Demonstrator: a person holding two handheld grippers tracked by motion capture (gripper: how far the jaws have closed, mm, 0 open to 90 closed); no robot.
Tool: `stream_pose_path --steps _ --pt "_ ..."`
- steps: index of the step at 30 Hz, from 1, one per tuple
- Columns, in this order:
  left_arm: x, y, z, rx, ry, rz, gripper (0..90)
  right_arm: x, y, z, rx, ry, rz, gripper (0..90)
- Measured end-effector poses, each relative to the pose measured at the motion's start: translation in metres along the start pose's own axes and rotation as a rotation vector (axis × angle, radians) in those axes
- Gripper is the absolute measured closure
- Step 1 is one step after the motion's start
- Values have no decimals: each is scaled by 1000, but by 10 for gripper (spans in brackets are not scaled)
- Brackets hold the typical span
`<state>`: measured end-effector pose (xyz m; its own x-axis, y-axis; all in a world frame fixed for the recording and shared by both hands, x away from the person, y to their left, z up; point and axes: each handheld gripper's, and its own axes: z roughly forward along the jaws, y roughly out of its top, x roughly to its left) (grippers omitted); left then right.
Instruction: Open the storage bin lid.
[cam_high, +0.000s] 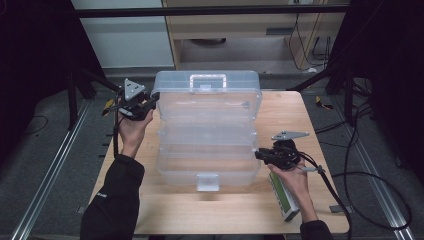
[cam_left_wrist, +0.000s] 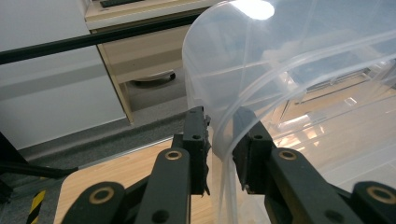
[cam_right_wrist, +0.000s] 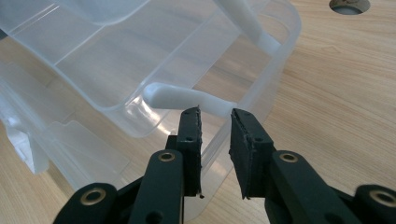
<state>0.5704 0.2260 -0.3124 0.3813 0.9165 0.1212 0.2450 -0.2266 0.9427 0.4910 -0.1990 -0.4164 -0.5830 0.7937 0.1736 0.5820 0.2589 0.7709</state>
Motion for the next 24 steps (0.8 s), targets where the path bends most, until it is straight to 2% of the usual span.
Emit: stream_pose_path --steps 6,11,16,24 --pt "2 5 10 0 12 -3 759 3 1 1 6 -18 -22 736" --pt "5 7 19 2 12 -14 764 2 1 1 5 -15 -15 735" --pt "5 10 27 12 31 -11 766 2 1 1 4 -13 -16 735" --pt "9 10 38 3 28 -52 777 2 1 1 4 -12 -15 734"
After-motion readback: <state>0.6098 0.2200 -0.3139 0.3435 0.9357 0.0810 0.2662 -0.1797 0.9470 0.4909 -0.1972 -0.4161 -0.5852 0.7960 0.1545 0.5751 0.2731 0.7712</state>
